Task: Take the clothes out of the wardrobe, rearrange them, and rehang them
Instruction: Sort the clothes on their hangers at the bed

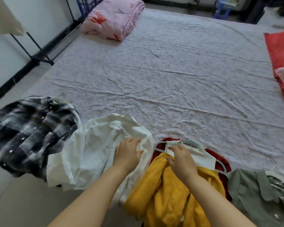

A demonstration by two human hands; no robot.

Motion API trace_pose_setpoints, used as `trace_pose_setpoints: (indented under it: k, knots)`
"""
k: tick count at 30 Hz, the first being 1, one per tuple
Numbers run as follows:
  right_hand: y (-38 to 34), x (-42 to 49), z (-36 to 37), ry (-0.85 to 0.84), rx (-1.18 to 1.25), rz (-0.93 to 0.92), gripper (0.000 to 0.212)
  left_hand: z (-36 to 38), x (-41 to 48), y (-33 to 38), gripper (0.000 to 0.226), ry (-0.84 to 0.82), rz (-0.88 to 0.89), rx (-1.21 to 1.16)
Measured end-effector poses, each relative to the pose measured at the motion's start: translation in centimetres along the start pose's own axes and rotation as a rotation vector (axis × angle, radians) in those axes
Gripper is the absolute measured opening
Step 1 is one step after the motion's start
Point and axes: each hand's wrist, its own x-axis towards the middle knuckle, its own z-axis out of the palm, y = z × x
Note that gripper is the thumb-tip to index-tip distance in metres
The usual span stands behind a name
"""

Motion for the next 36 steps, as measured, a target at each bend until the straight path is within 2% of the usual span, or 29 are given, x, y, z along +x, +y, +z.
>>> trace_pose_setpoints:
  k: [5, 13, 19, 29, 36]
  knots:
    - [-10.6, -1.9, 3.6, -0.023, -0.05, -0.112, 0.043, -5.5, -5.2, -9.9, 0.044, 0.066, -0.082, 0.01]
    - [-29.4, -5.6, 14.0, -0.107, -0.065, -0.25, 0.043, -14.3, -13.9, -29.1, 0.043, 0.137, -0.205, 0.082]
    - [-39.6, -5.3, 18.3, -0.178, -0.162, -0.337, 0.042, -19.1, -17.1, -39.3, 0.041, 0.208, -0.301, 0.055]
    - [-52.6, 3.2, 24.5, -0.215, -0.182, -0.382, 0.043, -24.5, -11.9, -51.0, 0.043, 0.175, -0.311, 0.037]
    - [-59.9, 11.2, 27.7, -0.319, -0.154, -0.293, 0.043, -30.3, -3.8, -58.5, 0.044, 0.052, -0.304, 0.057]
